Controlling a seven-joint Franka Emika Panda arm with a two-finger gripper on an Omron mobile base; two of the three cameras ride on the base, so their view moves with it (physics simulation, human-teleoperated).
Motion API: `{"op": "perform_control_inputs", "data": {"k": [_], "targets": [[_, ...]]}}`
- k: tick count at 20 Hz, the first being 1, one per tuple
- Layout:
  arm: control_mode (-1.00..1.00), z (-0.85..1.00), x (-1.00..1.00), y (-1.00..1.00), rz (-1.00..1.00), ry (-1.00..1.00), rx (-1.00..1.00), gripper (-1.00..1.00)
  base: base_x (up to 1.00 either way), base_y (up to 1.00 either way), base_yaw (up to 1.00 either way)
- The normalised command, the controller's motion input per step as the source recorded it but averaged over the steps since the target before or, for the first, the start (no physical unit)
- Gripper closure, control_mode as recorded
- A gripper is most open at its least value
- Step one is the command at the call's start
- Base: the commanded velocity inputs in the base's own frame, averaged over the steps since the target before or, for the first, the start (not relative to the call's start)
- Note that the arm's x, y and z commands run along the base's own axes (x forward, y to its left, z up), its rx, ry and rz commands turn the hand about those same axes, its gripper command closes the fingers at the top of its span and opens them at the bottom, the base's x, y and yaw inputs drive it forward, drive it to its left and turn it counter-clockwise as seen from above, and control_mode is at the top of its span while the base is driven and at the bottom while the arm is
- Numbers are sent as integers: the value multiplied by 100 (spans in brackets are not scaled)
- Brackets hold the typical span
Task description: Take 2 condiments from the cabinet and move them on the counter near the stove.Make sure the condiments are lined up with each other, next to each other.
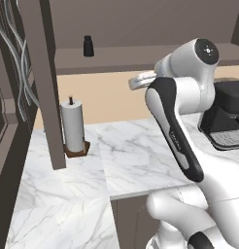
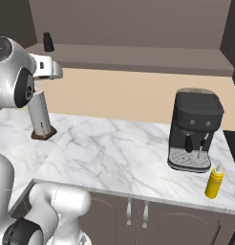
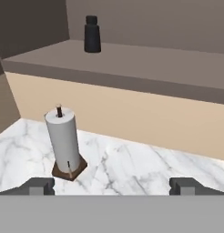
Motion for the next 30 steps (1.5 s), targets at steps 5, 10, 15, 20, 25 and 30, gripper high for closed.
{"op": "perform_control_inputs", "data": {"k": [5, 10, 15, 20, 25, 30], "targets": [[-100, 33, 32, 47, 10, 0, 0, -100, 0, 0, 0], [-100, 25, 26, 38, 7, 0, 0, -100, 0, 0, 0], [-100, 5, 46, 22, 2, 1, 0, -100, 0, 0, 0], [-100, -1, 60, 5, 1, 2, 0, -100, 0, 0, 0], [-100, 0, 57, 17, 0, 0, 0, -100, 0, 0, 0], [-100, 0, 50, 32, 0, 0, 0, -100, 0, 0, 0]]}}
